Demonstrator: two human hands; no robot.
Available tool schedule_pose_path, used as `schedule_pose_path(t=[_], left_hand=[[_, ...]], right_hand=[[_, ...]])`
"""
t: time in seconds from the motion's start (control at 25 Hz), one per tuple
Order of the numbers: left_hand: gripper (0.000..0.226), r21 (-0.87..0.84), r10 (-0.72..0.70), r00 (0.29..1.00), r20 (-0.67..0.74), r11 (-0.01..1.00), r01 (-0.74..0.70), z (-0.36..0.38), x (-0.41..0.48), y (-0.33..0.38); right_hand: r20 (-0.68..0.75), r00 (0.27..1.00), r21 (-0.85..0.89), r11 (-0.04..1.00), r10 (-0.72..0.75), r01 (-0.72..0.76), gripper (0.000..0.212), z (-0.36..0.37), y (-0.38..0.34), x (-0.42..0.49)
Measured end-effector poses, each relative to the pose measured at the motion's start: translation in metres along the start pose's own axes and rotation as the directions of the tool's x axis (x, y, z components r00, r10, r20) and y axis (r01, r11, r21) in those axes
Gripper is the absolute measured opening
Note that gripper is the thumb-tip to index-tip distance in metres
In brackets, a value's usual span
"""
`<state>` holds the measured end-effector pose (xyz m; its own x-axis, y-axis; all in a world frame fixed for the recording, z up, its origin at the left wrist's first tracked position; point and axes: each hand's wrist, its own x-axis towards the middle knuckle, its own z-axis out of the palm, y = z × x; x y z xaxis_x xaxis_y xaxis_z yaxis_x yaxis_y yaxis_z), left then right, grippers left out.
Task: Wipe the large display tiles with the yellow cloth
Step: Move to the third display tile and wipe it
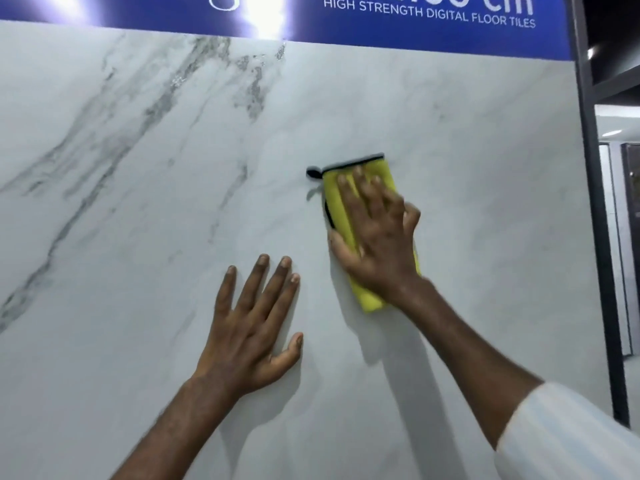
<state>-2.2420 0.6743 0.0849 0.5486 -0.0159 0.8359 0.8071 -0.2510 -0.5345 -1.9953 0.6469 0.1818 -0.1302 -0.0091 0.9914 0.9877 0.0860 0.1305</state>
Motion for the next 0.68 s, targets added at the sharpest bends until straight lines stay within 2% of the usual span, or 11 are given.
schedule_pose_path(t=[0.12, 0.2, 0.32, 0.48, 0.56, 0.68], left_hand=[[0.079, -0.029, -0.019, 1.0, -0.016, 0.999, 0.019, 0.001, 0.0, 0.003], [0.078, -0.044, -0.026, 0.999, -0.03, 0.999, 0.025, 0.001, -0.002, 0.002], [0.079, -0.047, -0.022, 0.999, -0.04, 0.999, 0.02, 0.003, -0.004, 0.001], [0.079, -0.009, -0.027, 1.0, 0.01, 1.0, 0.027, 0.002, -0.005, 0.003], [0.079, -0.009, -0.038, 0.999, 0.038, 0.999, 0.038, -0.002, -0.002, 0.002], [0.073, -0.107, -0.036, 0.999, 0.031, 0.993, 0.039, -0.009, -0.008, 0.001]], right_hand=[[0.019, 0.989, -0.01, 0.989, 0.15, -0.15, 0.078, 0.001, -0.007, 0.05], [-0.012, 0.989, -0.027, 0.989, 0.145, -0.145, 0.077, 0.003, -0.015, 0.032], [-0.015, 0.997, -0.008, 0.997, 0.078, -0.078, 0.075, 0.002, -0.028, -0.072], [0.075, 0.987, -0.029, 0.99, 0.143, -0.141, 0.07, -0.005, -0.045, -0.237], [0.095, 0.985, -0.016, 0.989, 0.145, -0.144, 0.069, -0.009, -0.046, -0.24], [0.079, 0.983, 0.011, 0.986, 0.167, -0.168, 0.075, -0.008, -0.047, -0.172]])
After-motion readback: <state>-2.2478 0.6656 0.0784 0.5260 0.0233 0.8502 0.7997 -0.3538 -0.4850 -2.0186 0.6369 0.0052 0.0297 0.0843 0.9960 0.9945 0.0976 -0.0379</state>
